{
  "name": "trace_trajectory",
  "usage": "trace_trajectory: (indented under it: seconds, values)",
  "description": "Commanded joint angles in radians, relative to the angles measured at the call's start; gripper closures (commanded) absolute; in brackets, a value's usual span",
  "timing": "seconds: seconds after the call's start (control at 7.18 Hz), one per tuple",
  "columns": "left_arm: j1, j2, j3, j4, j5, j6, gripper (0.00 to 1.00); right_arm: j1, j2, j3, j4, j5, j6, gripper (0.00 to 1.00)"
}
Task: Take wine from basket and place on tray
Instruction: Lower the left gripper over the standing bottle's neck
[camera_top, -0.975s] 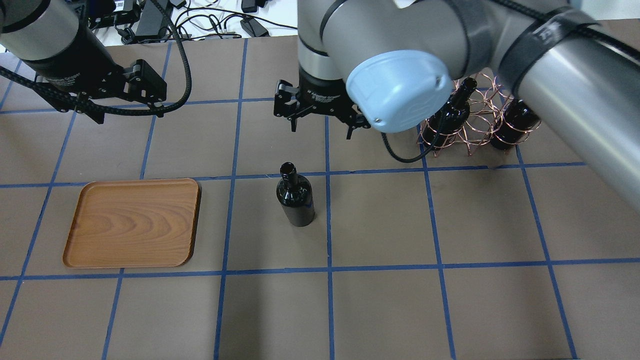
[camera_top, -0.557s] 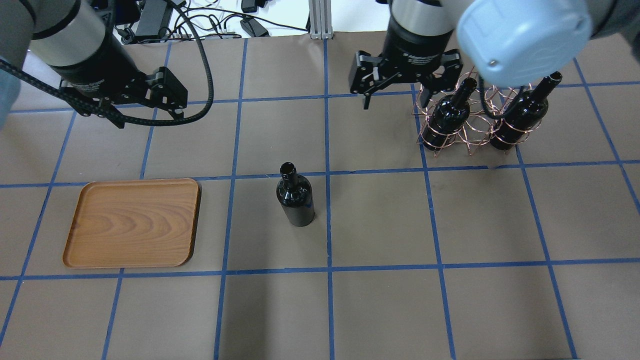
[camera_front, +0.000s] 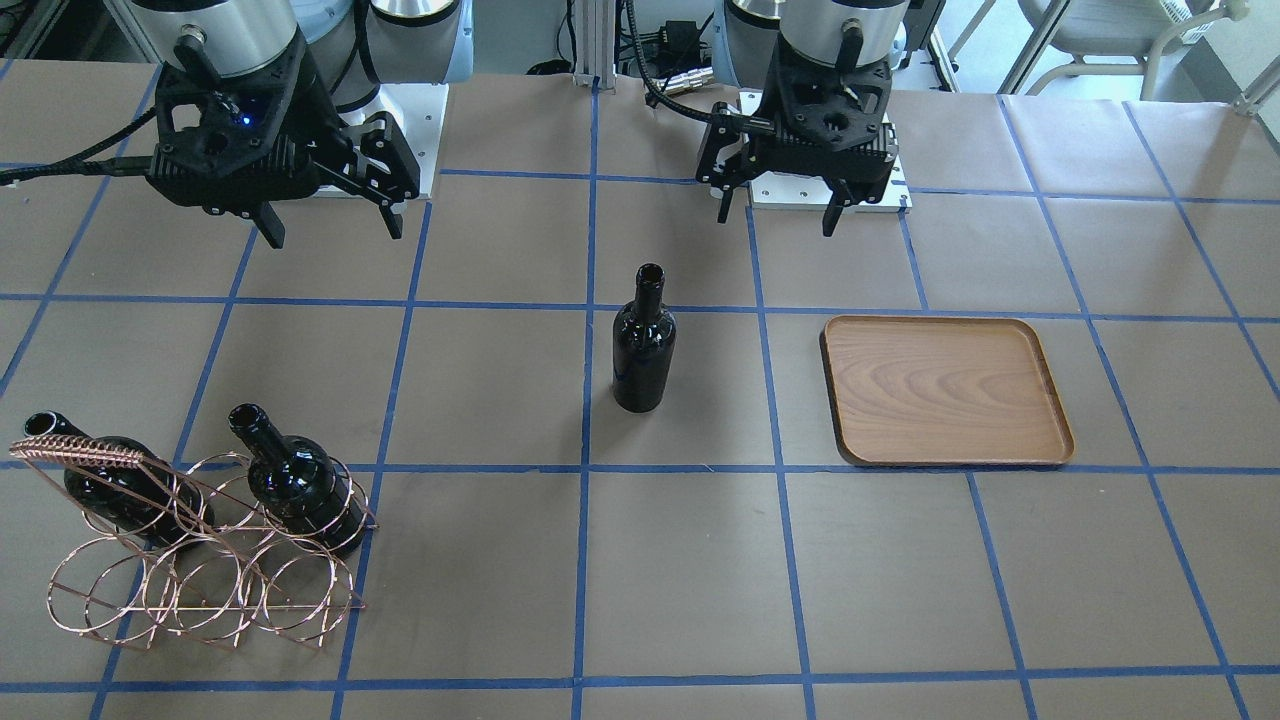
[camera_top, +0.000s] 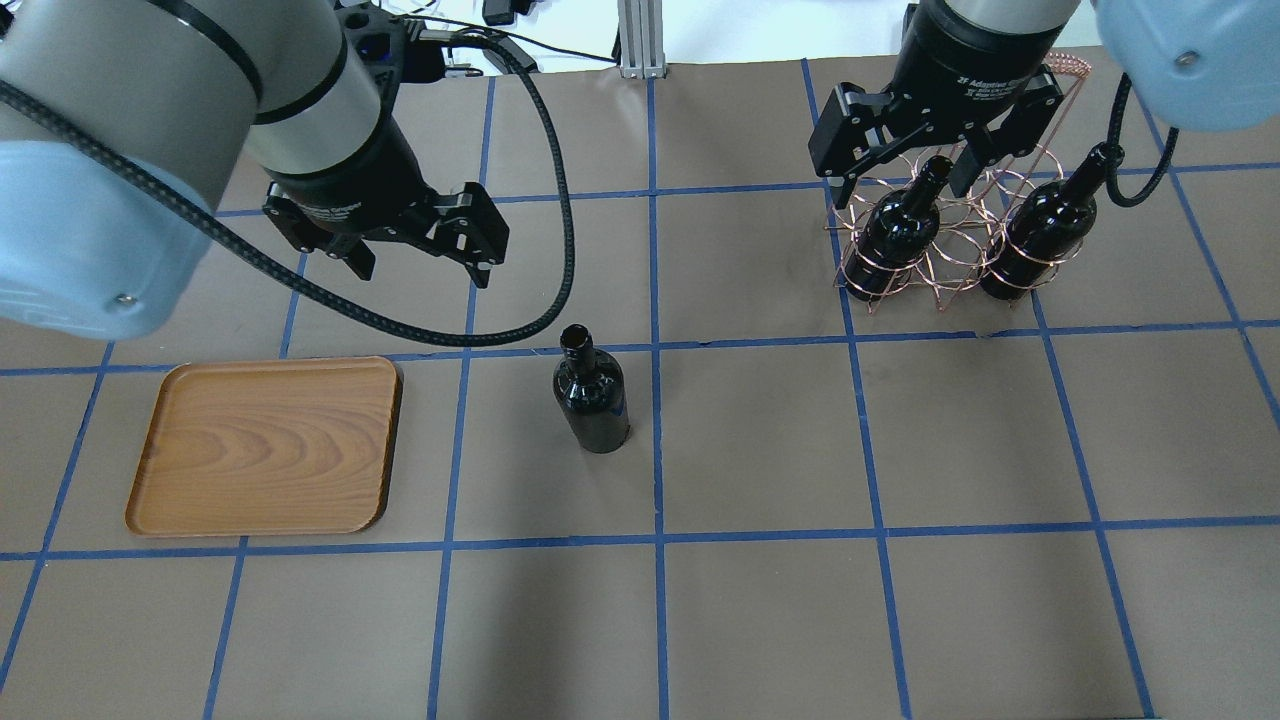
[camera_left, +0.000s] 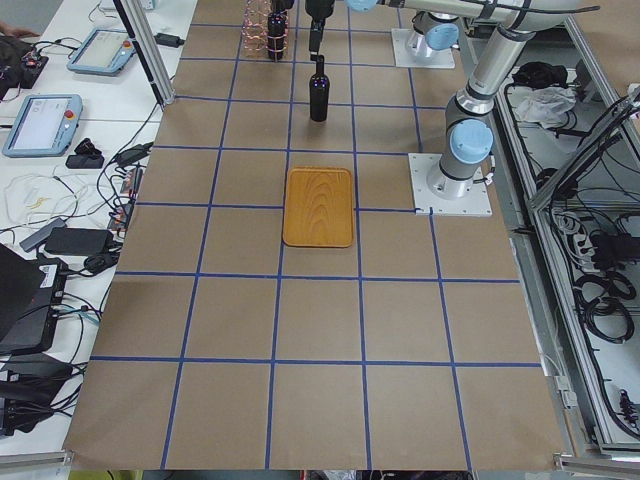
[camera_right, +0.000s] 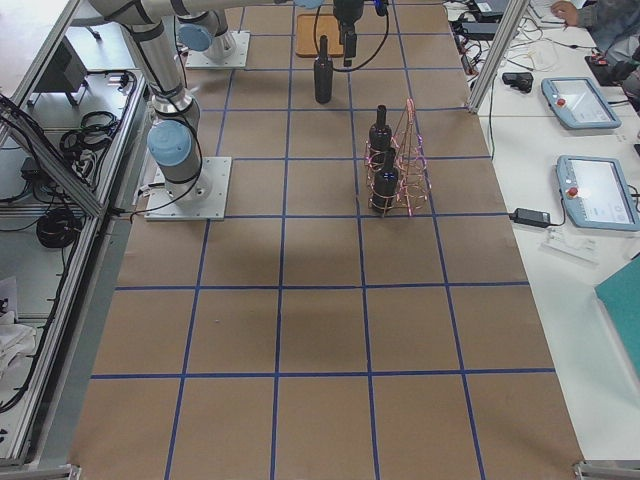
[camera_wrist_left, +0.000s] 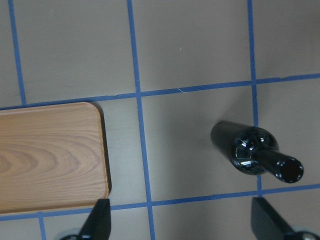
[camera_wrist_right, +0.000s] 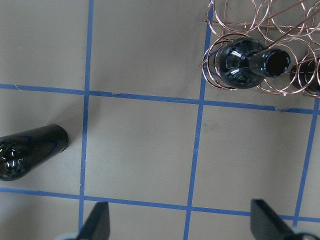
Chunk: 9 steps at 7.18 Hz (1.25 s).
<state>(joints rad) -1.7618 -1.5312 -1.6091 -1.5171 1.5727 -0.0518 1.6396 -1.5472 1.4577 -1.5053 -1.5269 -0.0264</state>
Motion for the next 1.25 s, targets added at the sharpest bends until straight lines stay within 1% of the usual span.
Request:
trace_trajectory:
  seconds: [0.0,0.14,0.28,0.42,0.56,0.7,0.84,0.98,1.11]
  values:
    - [-0.076,-0.061,-0.005,0.049,0.0,-0.037,0.0,-0.001,-0.02,0.009,0.0,-0.002,-0.001,0.0]
    - [-0.09,-0.09,-0.005,0.09,-0.011,-0.065,0.0,-0.001,-0.028,0.019,-0.007,-0.003,-0.003,0.0]
    - [-0.097,-0.121,-0.005,0.122,-0.051,-0.068,0.0,-0.001,-0.031,0.021,-0.01,-0.003,0.0,0.0]
    - [-0.113,-0.15,-0.008,0.123,-0.062,-0.066,0.0,-0.001,-0.031,0.021,-0.01,-0.013,-0.012,0.0]
    - [-0.134,-0.165,-0.03,0.123,-0.056,-0.063,0.0,-0.001,-0.034,0.021,-0.01,-0.056,-0.01,0.0]
    - [-0.139,-0.171,-0.063,0.145,-0.056,-0.06,0.0,-0.001,-0.037,0.021,-0.01,-0.064,-0.013,0.0]
    - [-0.139,-0.182,-0.08,0.203,-0.06,-0.065,0.01,-0.001,-0.037,0.023,-0.01,-0.05,-0.007,0.0]
    - [-0.14,-0.191,-0.084,0.206,-0.057,-0.05,0.11,-0.001,-0.036,0.024,-0.012,-0.047,-0.007,0.0]
    - [-0.14,-0.196,-0.086,0.204,-0.056,-0.049,0.15,-0.001,-0.028,0.024,-0.016,-0.05,-0.018,0.0]
